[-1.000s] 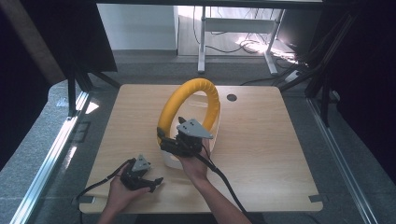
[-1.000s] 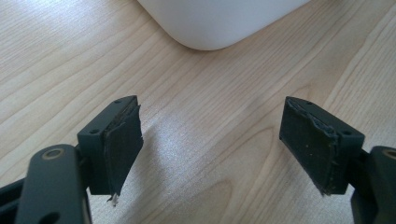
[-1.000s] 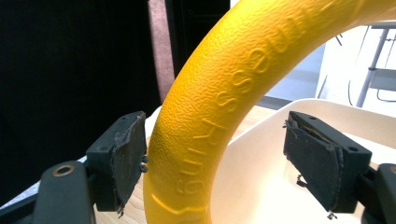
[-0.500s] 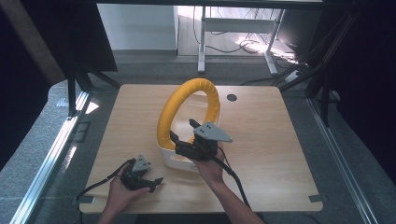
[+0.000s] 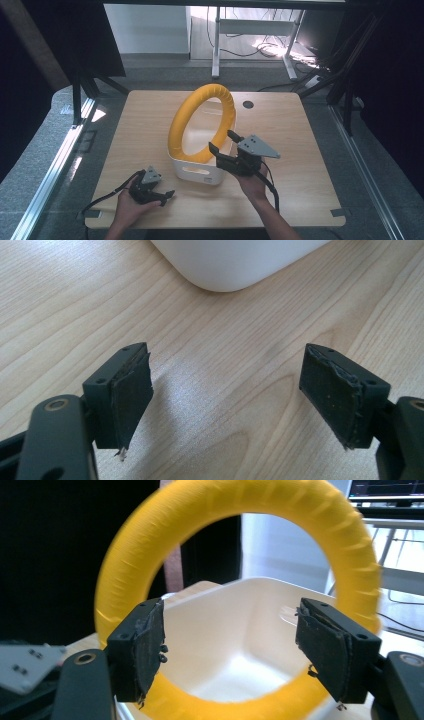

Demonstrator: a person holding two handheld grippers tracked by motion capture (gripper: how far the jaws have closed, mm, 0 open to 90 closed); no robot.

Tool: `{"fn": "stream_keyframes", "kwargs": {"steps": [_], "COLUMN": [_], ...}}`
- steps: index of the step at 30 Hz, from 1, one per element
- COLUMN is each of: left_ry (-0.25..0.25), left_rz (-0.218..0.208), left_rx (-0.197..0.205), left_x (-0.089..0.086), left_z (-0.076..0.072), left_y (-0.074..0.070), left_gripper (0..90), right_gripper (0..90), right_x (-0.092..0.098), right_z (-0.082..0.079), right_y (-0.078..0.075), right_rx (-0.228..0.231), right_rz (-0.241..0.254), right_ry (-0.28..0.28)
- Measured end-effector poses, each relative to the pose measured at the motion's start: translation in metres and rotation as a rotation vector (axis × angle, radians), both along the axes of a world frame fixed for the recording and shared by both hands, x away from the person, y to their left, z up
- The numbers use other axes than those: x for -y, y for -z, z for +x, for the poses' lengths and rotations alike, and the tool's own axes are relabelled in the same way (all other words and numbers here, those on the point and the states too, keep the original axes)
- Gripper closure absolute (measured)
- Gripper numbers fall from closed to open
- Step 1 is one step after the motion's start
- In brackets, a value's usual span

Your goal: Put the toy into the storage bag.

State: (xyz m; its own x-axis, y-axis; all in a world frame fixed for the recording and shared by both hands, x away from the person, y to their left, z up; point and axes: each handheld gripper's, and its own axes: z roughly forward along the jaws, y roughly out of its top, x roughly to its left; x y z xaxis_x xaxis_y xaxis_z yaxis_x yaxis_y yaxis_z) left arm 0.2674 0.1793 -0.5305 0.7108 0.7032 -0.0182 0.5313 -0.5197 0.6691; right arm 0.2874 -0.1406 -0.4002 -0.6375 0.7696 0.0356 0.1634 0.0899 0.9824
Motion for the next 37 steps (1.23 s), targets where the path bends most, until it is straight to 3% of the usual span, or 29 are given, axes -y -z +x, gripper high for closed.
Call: {"fn": "stream_keyframes", "kwargs": {"steps": [5, 19, 26, 34, 37], "left_ry": [0.000, -0.004, -0.004, -0.001, 0.002], "left_rz": [0.002, 0.008, 0.008, 0.010, 0.011], "left_rx": [-0.002, -0.003, -0.006, -0.007, -0.005], "left_x": [0.001, 0.001, 0.002, 0.003, 0.002], "left_z": [0.000, 0.000, 0.000, 0.000, -0.001], "left_y": [0.001, 0.002, 0.002, 0.003, 0.002], "left_gripper": [21.1, 21.1, 21.1, 20.9, 20.8], "right_gripper": [29.1, 31.6, 32.1, 32.0, 31.9], "right_x": [0.021, 0.075, 0.088, 0.096, 0.098], "right_z": [0.002, 0.005, 0.003, 0.001, 0.002], "right_y": [0.009, 0.042, 0.056, 0.058, 0.067], "right_rx": [-0.005, -0.060, -0.074, -0.068, -0.070], "right_rz": [-0.018, 0.004, 0.030, 0.004, -0.048], "right_ry": [0.030, 0.122, 0.144, 0.151, 0.160]}}
